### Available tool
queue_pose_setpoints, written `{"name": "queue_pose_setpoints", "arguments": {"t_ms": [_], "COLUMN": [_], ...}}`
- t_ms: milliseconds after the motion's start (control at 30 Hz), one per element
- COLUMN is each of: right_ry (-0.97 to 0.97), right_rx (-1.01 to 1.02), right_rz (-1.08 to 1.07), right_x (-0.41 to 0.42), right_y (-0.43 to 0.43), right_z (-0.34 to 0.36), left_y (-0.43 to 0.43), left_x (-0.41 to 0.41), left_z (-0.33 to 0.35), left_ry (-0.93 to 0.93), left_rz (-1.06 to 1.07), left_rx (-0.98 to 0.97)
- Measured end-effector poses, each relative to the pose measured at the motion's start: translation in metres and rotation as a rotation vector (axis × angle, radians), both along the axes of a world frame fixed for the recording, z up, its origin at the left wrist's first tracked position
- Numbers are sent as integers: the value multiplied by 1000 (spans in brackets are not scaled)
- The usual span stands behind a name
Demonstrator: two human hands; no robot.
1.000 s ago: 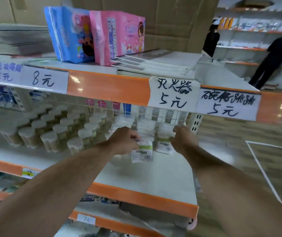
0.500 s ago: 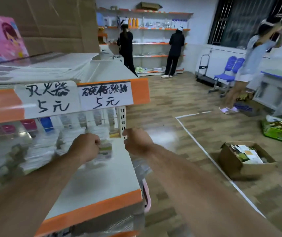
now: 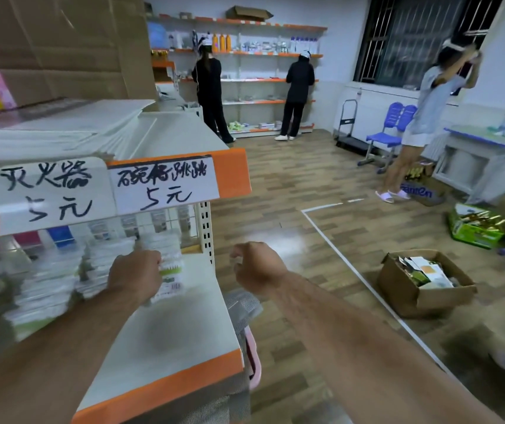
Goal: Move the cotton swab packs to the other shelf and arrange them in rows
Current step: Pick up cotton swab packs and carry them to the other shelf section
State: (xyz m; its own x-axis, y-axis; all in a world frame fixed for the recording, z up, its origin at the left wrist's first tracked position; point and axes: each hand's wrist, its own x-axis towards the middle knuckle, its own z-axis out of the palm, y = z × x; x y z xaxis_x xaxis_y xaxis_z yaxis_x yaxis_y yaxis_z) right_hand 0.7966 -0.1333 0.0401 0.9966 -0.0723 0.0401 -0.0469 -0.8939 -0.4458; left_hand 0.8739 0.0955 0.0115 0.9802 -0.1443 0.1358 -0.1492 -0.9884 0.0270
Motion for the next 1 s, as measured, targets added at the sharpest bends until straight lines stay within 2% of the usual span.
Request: {"name": "queue_pose_setpoints", "arguments": {"t_ms": [400, 567, 667, 767, 1000], "right_ry": [31, 85, 121, 126, 53], "right_rx": [-29, -45, -142, -269, -240], "right_rz": [20, 85, 233, 397, 595], "right_x": [-2, 0, 5, 7, 7], "right_y": [16, 26, 48, 80, 168], "right_z": [-2, 2, 11, 20, 12], "left_y": [-3, 2, 15, 40, 115], "left_x": [-3, -16, -33, -52, -108], "left_z": [-3, 8, 21, 27, 33], "left_ry": [-71, -20, 19, 46, 85], "left_rz": [-35, -116, -155, -93, 156], "left_rx": [236, 11, -41, -62, -57]}}
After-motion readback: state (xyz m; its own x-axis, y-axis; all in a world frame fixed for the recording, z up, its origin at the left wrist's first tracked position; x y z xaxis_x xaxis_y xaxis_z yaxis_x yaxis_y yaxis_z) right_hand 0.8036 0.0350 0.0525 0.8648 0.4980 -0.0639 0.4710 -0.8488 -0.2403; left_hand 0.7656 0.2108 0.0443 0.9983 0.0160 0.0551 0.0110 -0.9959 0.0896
